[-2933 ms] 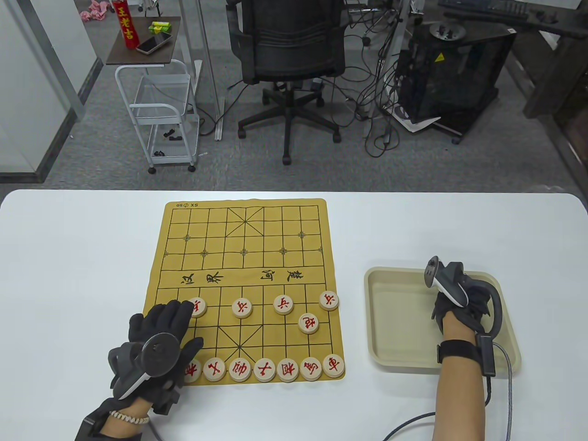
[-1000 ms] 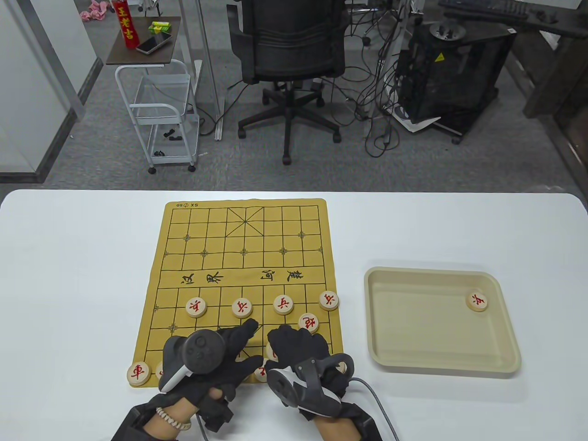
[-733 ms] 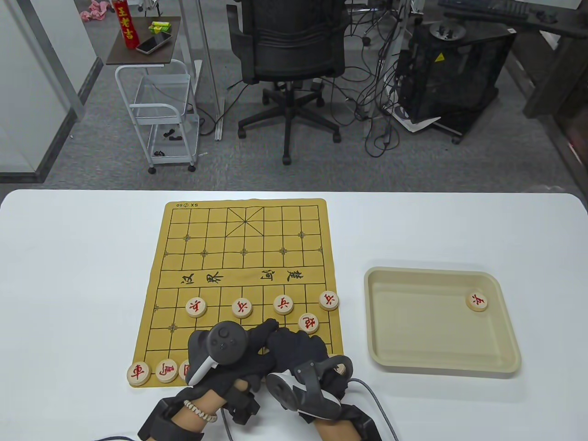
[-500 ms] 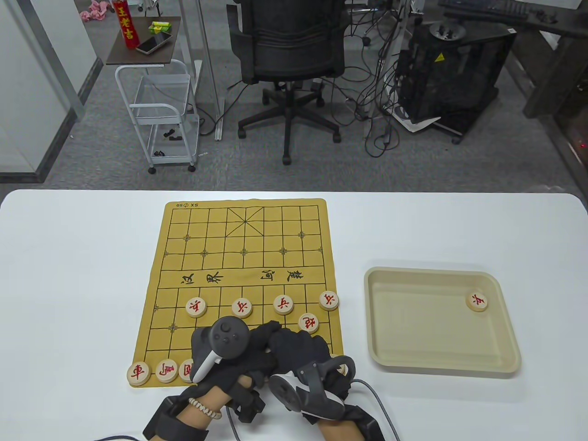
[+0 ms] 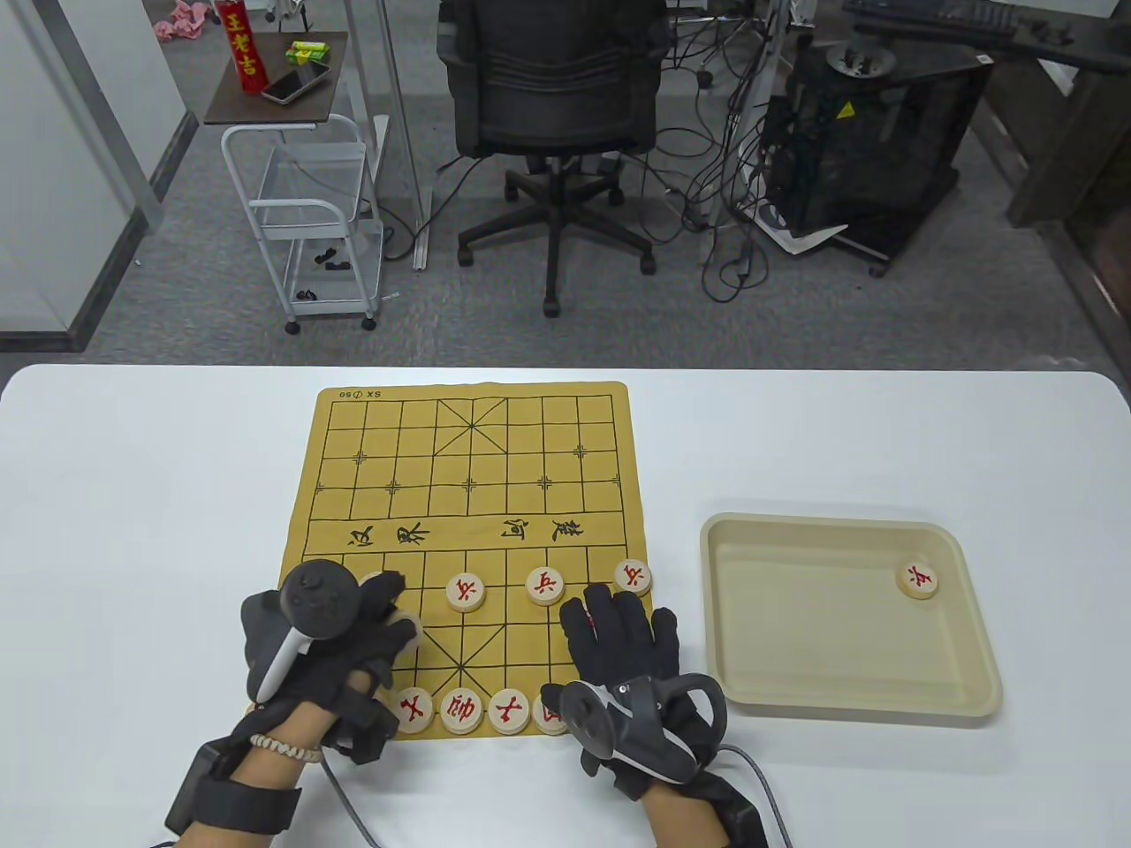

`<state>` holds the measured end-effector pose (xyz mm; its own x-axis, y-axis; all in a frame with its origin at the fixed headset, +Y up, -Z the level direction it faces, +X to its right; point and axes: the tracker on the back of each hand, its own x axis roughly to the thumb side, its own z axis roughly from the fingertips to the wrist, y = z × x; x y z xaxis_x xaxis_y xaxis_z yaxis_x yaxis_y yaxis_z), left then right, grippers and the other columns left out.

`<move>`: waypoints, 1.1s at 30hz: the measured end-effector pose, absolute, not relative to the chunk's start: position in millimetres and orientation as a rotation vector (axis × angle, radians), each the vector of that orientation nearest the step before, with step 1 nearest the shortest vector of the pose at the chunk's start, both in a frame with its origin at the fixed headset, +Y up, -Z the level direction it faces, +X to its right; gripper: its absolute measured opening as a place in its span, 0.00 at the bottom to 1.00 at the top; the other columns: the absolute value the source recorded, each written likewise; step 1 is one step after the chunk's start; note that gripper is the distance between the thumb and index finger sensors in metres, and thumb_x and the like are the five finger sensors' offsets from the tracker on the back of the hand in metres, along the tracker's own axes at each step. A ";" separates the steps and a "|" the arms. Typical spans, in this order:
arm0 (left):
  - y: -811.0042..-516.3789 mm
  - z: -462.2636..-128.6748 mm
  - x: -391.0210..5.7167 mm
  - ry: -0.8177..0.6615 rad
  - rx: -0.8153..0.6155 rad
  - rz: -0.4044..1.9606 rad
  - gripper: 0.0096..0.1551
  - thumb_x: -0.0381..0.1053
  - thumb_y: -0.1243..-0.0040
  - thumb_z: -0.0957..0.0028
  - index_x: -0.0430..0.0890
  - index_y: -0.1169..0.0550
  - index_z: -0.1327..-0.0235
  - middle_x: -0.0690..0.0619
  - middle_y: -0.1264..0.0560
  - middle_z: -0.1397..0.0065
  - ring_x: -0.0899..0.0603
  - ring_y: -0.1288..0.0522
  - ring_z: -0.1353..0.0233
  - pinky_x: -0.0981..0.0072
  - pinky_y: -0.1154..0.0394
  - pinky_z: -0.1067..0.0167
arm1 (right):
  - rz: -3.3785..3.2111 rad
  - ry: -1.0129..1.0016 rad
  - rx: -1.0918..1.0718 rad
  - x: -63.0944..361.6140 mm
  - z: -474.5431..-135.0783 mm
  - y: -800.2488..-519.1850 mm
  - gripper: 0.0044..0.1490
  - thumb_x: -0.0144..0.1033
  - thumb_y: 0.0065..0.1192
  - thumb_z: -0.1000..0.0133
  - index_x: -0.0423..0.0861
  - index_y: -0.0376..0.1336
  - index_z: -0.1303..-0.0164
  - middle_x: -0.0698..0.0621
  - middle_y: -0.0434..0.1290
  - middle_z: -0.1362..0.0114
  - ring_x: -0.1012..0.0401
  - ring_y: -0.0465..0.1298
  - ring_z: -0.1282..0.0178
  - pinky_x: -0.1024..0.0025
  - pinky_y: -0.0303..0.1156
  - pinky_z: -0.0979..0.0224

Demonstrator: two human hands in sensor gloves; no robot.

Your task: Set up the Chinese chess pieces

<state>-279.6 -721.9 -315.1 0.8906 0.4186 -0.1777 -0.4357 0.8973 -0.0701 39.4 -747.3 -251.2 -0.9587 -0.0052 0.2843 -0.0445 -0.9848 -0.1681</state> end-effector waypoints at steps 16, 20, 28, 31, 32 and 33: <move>-770.3 -349.5 -338.7 0.403 -0.292 0.353 0.36 0.50 0.23 0.62 0.54 0.22 0.35 0.53 0.14 0.38 0.40 0.16 0.38 0.33 0.33 0.32 | 3.069 -0.279 0.442 38.9 -250.9 -748.0 0.59 0.69 0.64 0.51 0.54 0.48 0.14 0.45 0.52 0.10 0.42 0.59 0.10 0.29 0.53 0.17; -771.0 -354.4 -338.0 0.383 -0.271 0.284 0.36 0.51 0.23 0.63 0.56 0.21 0.36 0.53 0.13 0.38 0.40 0.16 0.38 0.34 0.33 0.32 | 3.070 -0.273 0.444 38.6 -250.6 -748.0 0.58 0.69 0.64 0.51 0.54 0.48 0.14 0.45 0.52 0.10 0.42 0.59 0.10 0.29 0.53 0.17; -773.6 -356.7 -331.4 0.367 -0.220 0.150 0.36 0.51 0.22 0.64 0.56 0.21 0.36 0.53 0.13 0.37 0.40 0.16 0.37 0.34 0.34 0.31 | 3.069 -0.272 0.441 38.8 -250.4 -747.5 0.58 0.69 0.64 0.51 0.54 0.48 0.14 0.45 0.52 0.10 0.42 0.59 0.10 0.29 0.53 0.17; -772.9 -354.3 -328.1 0.344 -0.188 0.102 0.37 0.52 0.22 0.64 0.56 0.22 0.36 0.53 0.14 0.36 0.40 0.17 0.36 0.34 0.34 0.31 | 3.070 -0.267 0.442 38.6 -250.3 -747.3 0.58 0.69 0.64 0.51 0.54 0.48 0.14 0.45 0.52 0.10 0.42 0.59 0.10 0.29 0.53 0.17; -772.8 -352.8 -327.0 0.335 -0.185 0.090 0.37 0.52 0.23 0.63 0.56 0.22 0.36 0.53 0.14 0.36 0.40 0.17 0.36 0.34 0.34 0.31 | 3.070 -0.267 0.442 38.5 -250.3 -747.3 0.58 0.69 0.64 0.51 0.54 0.48 0.14 0.46 0.52 0.10 0.42 0.59 0.10 0.29 0.53 0.17; -772.9 -351.6 -326.0 0.330 -0.176 0.089 0.37 0.52 0.23 0.63 0.56 0.22 0.35 0.53 0.14 0.35 0.40 0.17 0.36 0.34 0.34 0.31 | 3.070 -0.267 0.443 38.5 -250.3 -747.2 0.58 0.68 0.64 0.51 0.53 0.48 0.14 0.45 0.52 0.10 0.42 0.59 0.10 0.29 0.53 0.17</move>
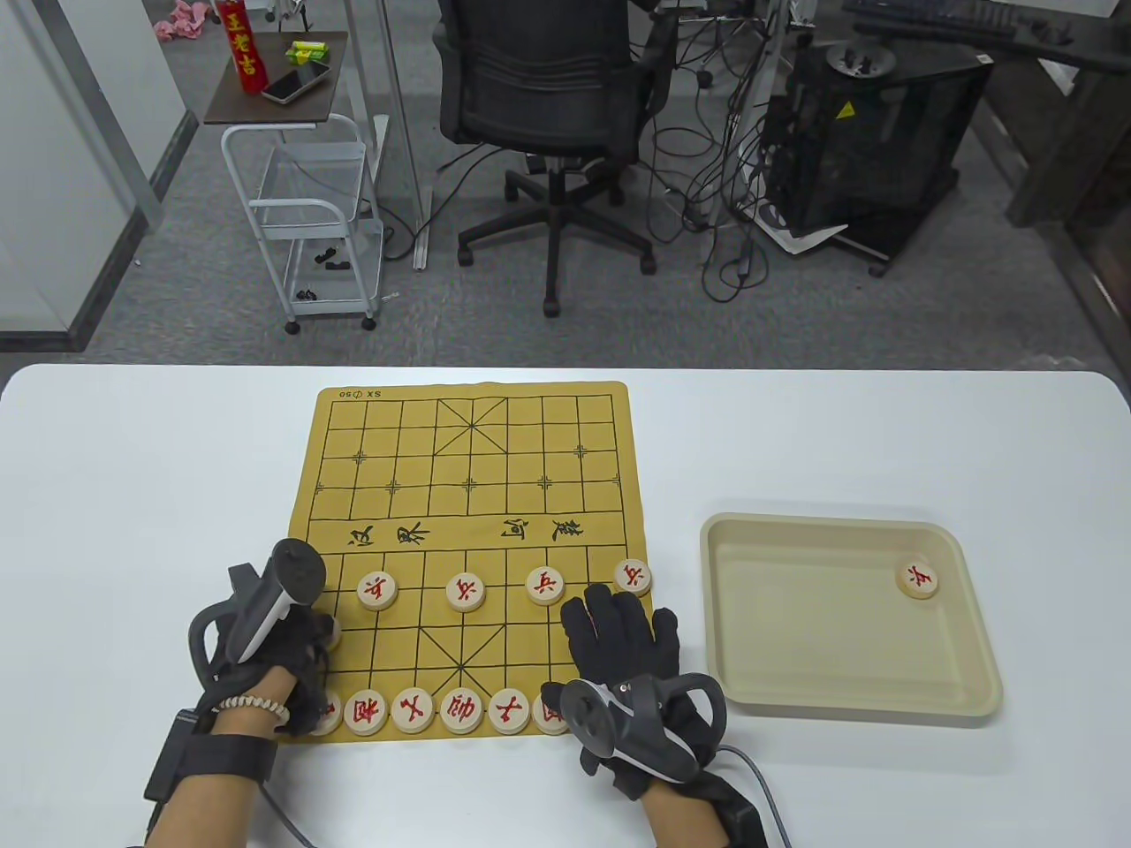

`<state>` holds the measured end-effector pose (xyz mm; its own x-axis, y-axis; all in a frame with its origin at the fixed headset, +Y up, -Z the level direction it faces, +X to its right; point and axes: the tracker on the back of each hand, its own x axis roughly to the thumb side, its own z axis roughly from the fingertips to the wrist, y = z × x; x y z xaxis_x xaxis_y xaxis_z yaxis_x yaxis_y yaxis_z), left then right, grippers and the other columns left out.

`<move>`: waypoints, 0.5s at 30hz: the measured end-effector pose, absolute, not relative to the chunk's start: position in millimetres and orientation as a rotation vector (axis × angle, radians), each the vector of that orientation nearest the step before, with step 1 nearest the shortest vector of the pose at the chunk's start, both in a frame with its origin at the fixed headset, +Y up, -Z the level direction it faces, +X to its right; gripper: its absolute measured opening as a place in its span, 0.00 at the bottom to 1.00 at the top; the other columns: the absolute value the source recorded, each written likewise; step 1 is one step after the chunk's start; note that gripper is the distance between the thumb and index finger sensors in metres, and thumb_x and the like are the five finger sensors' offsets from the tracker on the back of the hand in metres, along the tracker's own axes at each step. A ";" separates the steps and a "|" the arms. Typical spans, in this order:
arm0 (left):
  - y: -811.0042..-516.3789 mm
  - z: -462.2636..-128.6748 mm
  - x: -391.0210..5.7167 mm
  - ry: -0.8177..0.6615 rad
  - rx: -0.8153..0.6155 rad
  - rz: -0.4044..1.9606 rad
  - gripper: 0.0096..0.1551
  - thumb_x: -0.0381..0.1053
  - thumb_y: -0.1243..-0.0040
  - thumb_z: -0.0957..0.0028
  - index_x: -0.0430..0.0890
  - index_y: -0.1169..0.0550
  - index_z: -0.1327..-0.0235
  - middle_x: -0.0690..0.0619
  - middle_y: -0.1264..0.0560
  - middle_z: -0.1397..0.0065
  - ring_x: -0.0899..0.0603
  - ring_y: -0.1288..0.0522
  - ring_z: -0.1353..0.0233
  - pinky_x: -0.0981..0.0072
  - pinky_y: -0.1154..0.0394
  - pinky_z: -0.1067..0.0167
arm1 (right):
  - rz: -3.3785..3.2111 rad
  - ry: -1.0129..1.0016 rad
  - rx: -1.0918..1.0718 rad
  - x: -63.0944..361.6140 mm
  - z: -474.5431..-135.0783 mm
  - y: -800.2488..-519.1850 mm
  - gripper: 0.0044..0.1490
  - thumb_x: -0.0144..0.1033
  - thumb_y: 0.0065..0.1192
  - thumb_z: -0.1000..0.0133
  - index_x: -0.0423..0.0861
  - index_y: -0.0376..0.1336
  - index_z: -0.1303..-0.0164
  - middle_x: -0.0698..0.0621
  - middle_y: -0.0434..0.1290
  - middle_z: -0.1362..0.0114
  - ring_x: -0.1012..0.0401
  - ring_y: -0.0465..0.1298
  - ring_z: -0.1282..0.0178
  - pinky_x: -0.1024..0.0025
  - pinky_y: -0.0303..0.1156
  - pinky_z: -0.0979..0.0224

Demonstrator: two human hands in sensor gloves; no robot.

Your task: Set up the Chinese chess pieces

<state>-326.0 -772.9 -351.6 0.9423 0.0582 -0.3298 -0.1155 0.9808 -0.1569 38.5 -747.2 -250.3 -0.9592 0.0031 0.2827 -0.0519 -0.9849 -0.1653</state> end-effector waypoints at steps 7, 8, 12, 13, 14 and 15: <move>-750.7 -332.9 -312.4 0.211 -0.029 0.175 0.40 0.55 0.25 0.62 0.55 0.26 0.31 0.51 0.18 0.30 0.38 0.19 0.33 0.33 0.35 0.32 | 3.071 -0.261 0.441 38.4 -250.4 -747.6 0.59 0.68 0.64 0.51 0.53 0.48 0.14 0.45 0.52 0.10 0.42 0.59 0.10 0.29 0.53 0.17; -744.9 -327.3 -308.1 0.178 0.003 0.199 0.41 0.56 0.25 0.61 0.55 0.26 0.31 0.51 0.19 0.30 0.38 0.20 0.32 0.33 0.35 0.32 | 3.072 -0.260 0.442 38.3 -250.3 -747.3 0.58 0.69 0.64 0.51 0.53 0.48 0.14 0.45 0.52 0.10 0.41 0.59 0.10 0.29 0.53 0.17; -729.8 -303.2 -293.7 0.057 0.098 0.281 0.40 0.58 0.29 0.59 0.55 0.28 0.30 0.50 0.21 0.27 0.36 0.22 0.30 0.31 0.37 0.30 | 3.078 -0.259 0.446 37.7 -249.9 -747.1 0.58 0.68 0.64 0.51 0.53 0.48 0.14 0.45 0.52 0.10 0.41 0.59 0.10 0.29 0.53 0.17; -728.3 -294.5 -289.7 0.031 0.129 0.289 0.40 0.59 0.29 0.58 0.55 0.28 0.29 0.49 0.22 0.26 0.36 0.22 0.29 0.30 0.37 0.30 | 3.080 -0.260 0.447 37.6 -249.7 -747.1 0.58 0.68 0.64 0.51 0.53 0.49 0.14 0.45 0.52 0.10 0.41 0.59 0.10 0.29 0.53 0.17; -728.2 -289.8 -287.6 0.014 0.144 0.286 0.41 0.59 0.30 0.58 0.55 0.29 0.28 0.49 0.24 0.24 0.35 0.24 0.27 0.30 0.38 0.30 | 3.081 -0.261 0.447 37.4 -249.6 -746.9 0.58 0.68 0.64 0.51 0.53 0.48 0.14 0.45 0.52 0.10 0.41 0.59 0.10 0.29 0.53 0.17; -729.5 -281.9 -284.7 -0.009 0.169 0.267 0.42 0.60 0.31 0.57 0.55 0.30 0.27 0.48 0.25 0.23 0.34 0.25 0.26 0.29 0.39 0.29 | 3.082 -0.261 0.446 37.5 -249.5 -747.0 0.58 0.68 0.64 0.51 0.53 0.49 0.14 0.45 0.52 0.10 0.42 0.59 0.10 0.29 0.54 0.17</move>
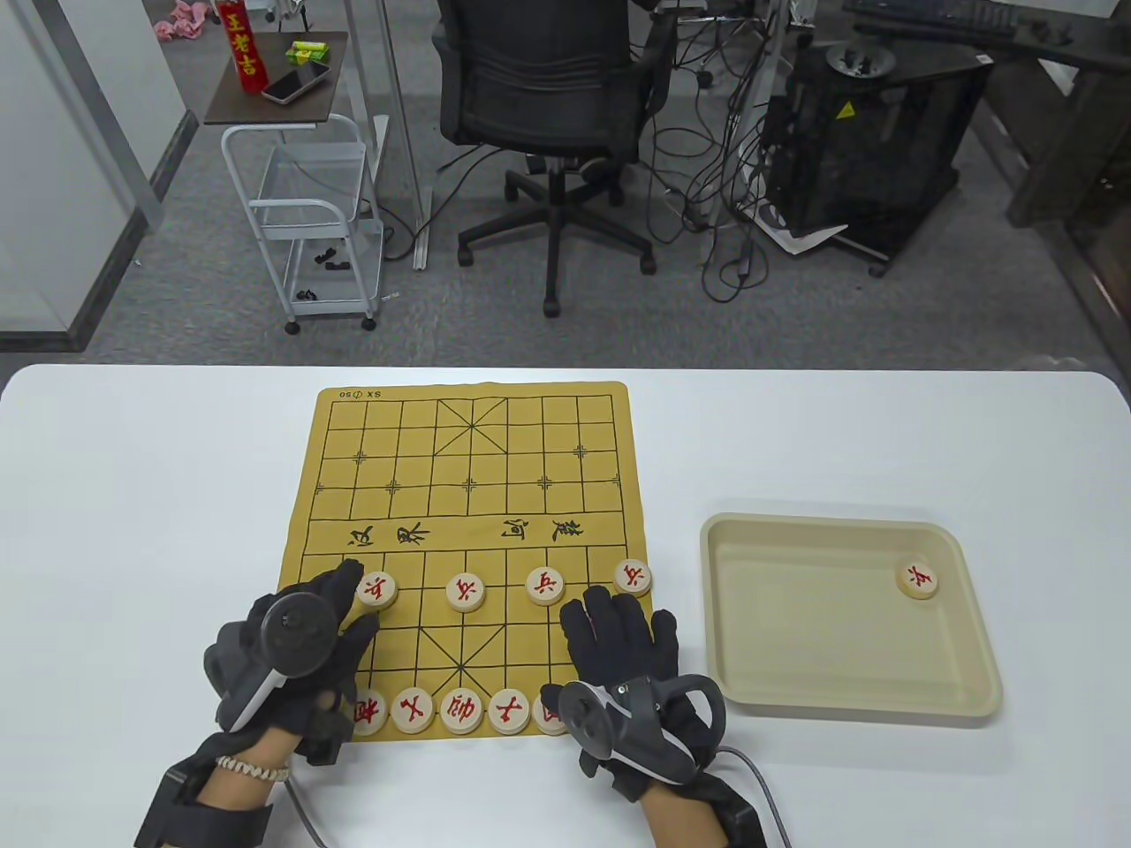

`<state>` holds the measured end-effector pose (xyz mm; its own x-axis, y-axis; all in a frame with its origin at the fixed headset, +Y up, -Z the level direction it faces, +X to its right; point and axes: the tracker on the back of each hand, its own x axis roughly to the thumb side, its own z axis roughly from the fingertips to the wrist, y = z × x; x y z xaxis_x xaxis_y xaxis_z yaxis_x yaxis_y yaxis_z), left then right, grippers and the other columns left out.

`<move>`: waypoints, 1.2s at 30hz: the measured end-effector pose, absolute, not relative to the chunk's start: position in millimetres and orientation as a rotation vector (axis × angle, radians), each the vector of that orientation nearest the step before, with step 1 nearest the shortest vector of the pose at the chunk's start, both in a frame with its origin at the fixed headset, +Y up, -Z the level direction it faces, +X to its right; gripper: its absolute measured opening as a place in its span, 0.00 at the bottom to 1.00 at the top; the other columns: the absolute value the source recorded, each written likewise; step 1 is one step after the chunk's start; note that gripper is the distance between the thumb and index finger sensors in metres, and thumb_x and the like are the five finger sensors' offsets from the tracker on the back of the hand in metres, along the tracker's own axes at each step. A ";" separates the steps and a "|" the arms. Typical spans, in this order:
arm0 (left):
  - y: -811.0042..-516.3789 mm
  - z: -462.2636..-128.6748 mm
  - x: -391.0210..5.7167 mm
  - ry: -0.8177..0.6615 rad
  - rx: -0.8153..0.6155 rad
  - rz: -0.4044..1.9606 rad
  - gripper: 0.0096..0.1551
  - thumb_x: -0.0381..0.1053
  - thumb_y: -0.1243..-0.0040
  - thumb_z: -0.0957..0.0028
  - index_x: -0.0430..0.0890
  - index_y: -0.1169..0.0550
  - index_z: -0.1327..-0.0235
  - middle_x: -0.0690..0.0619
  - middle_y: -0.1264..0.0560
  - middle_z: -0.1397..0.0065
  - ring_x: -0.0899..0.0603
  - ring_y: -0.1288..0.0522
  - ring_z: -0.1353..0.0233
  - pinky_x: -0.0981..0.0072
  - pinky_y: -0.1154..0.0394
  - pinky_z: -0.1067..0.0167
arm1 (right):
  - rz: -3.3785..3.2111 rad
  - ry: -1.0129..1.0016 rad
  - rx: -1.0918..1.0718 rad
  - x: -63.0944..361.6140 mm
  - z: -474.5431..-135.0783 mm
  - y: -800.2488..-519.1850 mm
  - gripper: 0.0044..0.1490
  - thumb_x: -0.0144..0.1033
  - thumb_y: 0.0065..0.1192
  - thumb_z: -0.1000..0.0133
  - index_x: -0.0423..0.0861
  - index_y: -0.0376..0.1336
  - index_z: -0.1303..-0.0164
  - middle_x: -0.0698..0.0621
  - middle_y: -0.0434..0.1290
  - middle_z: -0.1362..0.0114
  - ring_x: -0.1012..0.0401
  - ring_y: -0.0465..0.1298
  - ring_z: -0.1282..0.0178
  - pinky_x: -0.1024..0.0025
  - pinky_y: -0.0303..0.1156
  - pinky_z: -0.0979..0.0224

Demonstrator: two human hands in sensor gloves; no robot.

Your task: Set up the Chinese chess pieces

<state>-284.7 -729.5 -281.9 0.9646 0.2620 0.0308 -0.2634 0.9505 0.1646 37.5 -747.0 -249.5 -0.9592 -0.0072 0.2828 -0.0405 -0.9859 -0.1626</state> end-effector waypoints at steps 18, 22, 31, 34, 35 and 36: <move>-740.7 -259.0 -287.0 -0.049 0.236 0.145 0.51 0.65 0.34 0.57 0.56 0.40 0.21 0.43 0.39 0.14 0.28 0.41 0.16 0.23 0.50 0.26 | 3.094 -0.175 0.101 85.2 -276.4 -730.8 0.55 0.63 0.67 0.49 0.53 0.50 0.15 0.45 0.53 0.10 0.42 0.60 0.11 0.30 0.54 0.17; -739.0 -259.0 -287.4 -0.049 0.238 0.144 0.51 0.65 0.34 0.57 0.56 0.41 0.21 0.43 0.39 0.14 0.28 0.41 0.16 0.22 0.50 0.26 | 3.170 -0.174 -0.117 138.8 -299.3 -713.7 0.52 0.58 0.70 0.48 0.53 0.52 0.16 0.45 0.53 0.11 0.42 0.60 0.11 0.34 0.57 0.17; -738.0 -261.6 -286.2 -0.029 0.231 0.135 0.51 0.65 0.34 0.57 0.56 0.41 0.21 0.44 0.39 0.14 0.28 0.41 0.15 0.22 0.51 0.26 | 3.337 0.174 -0.626 274.4 -362.8 -709.5 0.46 0.49 0.73 0.47 0.52 0.57 0.19 0.45 0.57 0.12 0.44 0.64 0.14 0.41 0.64 0.20; -738.1 -263.2 -286.4 -0.023 0.224 0.135 0.51 0.65 0.33 0.57 0.56 0.41 0.21 0.44 0.39 0.14 0.28 0.41 0.15 0.22 0.51 0.26 | 3.336 0.355 -0.737 304.4 -380.2 -725.6 0.44 0.47 0.74 0.48 0.53 0.59 0.21 0.46 0.58 0.13 0.46 0.66 0.16 0.44 0.66 0.21; -737.9 -263.3 -286.4 -0.022 0.222 0.134 0.51 0.65 0.33 0.57 0.56 0.41 0.21 0.44 0.39 0.14 0.28 0.42 0.15 0.22 0.51 0.26 | 3.333 0.374 -0.753 309.5 -383.8 -730.1 0.43 0.47 0.74 0.48 0.53 0.60 0.21 0.47 0.59 0.14 0.47 0.68 0.17 0.45 0.67 0.22; -737.9 -263.3 -286.5 -0.020 0.220 0.133 0.51 0.65 0.33 0.57 0.56 0.40 0.21 0.44 0.39 0.14 0.28 0.41 0.15 0.22 0.51 0.26 | 3.329 0.391 -0.785 315.7 -388.0 -735.7 0.42 0.47 0.74 0.48 0.52 0.61 0.22 0.46 0.61 0.14 0.48 0.69 0.18 0.46 0.68 0.22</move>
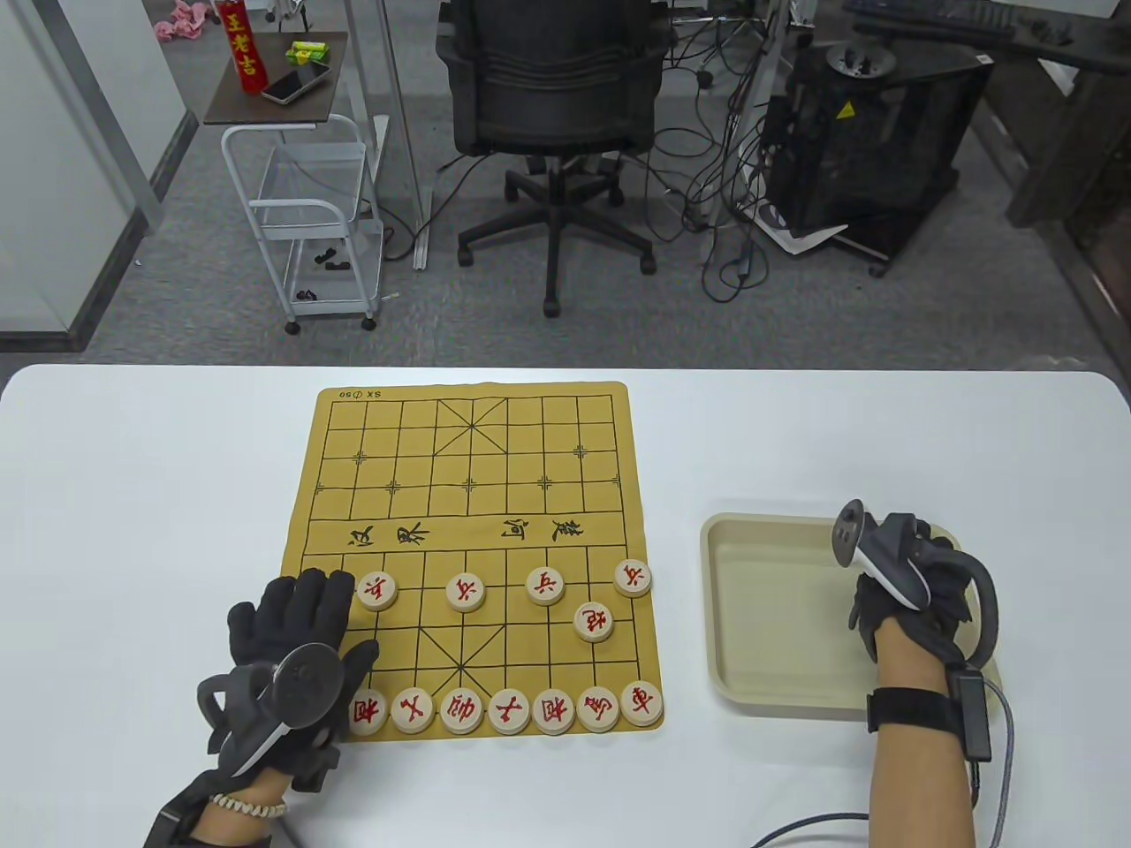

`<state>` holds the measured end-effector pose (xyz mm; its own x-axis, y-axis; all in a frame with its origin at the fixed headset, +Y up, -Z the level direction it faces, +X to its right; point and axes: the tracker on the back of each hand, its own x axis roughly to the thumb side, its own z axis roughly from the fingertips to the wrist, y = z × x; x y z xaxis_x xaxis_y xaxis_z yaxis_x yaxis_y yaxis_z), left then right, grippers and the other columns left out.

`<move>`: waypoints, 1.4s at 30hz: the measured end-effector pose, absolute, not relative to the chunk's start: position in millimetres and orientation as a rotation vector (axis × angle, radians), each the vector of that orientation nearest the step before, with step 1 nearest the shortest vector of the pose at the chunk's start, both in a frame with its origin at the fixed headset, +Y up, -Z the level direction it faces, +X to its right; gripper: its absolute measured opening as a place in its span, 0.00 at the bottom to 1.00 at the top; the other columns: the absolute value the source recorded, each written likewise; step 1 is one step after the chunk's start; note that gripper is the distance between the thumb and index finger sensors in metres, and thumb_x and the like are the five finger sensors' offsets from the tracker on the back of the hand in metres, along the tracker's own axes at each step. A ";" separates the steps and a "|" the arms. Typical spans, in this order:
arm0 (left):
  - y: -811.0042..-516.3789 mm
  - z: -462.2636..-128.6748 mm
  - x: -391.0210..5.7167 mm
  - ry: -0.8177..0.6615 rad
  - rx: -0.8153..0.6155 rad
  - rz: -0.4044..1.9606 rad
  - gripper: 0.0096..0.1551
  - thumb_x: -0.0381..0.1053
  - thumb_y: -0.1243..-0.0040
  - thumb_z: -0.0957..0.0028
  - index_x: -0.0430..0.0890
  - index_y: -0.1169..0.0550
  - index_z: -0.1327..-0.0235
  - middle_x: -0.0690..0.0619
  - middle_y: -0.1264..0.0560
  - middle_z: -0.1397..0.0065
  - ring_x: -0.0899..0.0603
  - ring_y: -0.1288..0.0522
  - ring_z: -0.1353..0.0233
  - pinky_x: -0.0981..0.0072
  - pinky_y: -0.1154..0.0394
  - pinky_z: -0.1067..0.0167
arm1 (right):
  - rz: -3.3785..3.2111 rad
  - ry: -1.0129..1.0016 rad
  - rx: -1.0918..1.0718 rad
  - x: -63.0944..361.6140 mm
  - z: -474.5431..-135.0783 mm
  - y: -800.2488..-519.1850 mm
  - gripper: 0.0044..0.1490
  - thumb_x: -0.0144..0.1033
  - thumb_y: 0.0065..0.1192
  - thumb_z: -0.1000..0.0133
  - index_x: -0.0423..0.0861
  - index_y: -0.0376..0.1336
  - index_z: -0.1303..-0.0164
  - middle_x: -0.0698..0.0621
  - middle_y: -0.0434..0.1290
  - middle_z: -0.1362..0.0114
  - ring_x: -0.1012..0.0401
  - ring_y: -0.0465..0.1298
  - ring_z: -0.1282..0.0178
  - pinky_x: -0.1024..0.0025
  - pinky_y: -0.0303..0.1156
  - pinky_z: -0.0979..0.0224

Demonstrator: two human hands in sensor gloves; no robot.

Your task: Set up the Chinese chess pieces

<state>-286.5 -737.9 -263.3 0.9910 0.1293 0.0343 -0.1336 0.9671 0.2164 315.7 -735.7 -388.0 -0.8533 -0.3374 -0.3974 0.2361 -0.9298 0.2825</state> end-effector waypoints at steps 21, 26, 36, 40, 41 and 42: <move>-733.9 -263.2 -290.3 -0.002 0.201 0.148 0.50 0.65 0.33 0.57 0.56 0.40 0.21 0.44 0.39 0.14 0.28 0.41 0.15 0.23 0.51 0.26 | -2.755 -0.429 0.858 348.2 -415.8 -766.8 0.36 0.49 0.77 0.51 0.55 0.64 0.34 0.48 0.72 0.24 0.64 0.83 0.47 0.65 0.81 0.43; -734.1 -263.5 -290.3 -0.001 0.194 0.149 0.50 0.64 0.33 0.57 0.56 0.40 0.21 0.44 0.39 0.14 0.28 0.41 0.15 0.23 0.51 0.26 | -2.787 -0.438 0.863 348.6 -416.2 -766.4 0.38 0.48 0.79 0.52 0.53 0.63 0.33 0.46 0.72 0.25 0.64 0.84 0.47 0.67 0.83 0.43; -734.4 -263.5 -291.6 -0.003 0.193 0.159 0.50 0.64 0.33 0.57 0.56 0.40 0.21 0.44 0.39 0.14 0.28 0.41 0.15 0.23 0.51 0.26 | -2.843 -0.112 0.794 339.6 -397.7 -758.4 0.44 0.57 0.83 0.60 0.52 0.66 0.37 0.48 0.77 0.32 0.68 0.84 0.57 0.68 0.82 0.51; -735.1 -263.1 -290.7 -0.016 0.188 0.158 0.50 0.64 0.34 0.57 0.56 0.40 0.21 0.44 0.39 0.14 0.28 0.41 0.15 0.23 0.50 0.26 | -2.949 0.039 0.660 308.4 -382.4 -733.6 0.45 0.59 0.82 0.61 0.53 0.66 0.37 0.48 0.77 0.32 0.68 0.83 0.57 0.67 0.82 0.50; -735.1 -262.9 -290.3 -0.020 0.189 0.159 0.50 0.65 0.34 0.57 0.56 0.40 0.21 0.44 0.38 0.14 0.28 0.40 0.15 0.23 0.50 0.26 | -2.967 0.070 0.626 300.1 -378.7 -728.0 0.44 0.59 0.82 0.60 0.53 0.66 0.37 0.48 0.77 0.32 0.68 0.83 0.57 0.67 0.82 0.50; -734.9 -262.6 -289.8 -0.025 0.190 0.159 0.50 0.65 0.34 0.57 0.56 0.40 0.21 0.44 0.38 0.14 0.28 0.40 0.15 0.23 0.50 0.26 | -2.992 0.115 0.570 285.5 -372.5 -719.1 0.44 0.59 0.82 0.61 0.53 0.66 0.36 0.48 0.77 0.32 0.68 0.83 0.56 0.67 0.82 0.49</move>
<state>-289.8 -734.9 -262.6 0.9872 0.1547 0.0394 -0.1594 0.9695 0.1864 285.5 -719.1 -372.5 -0.9259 -0.0776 -0.3697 0.1058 -0.9928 -0.0565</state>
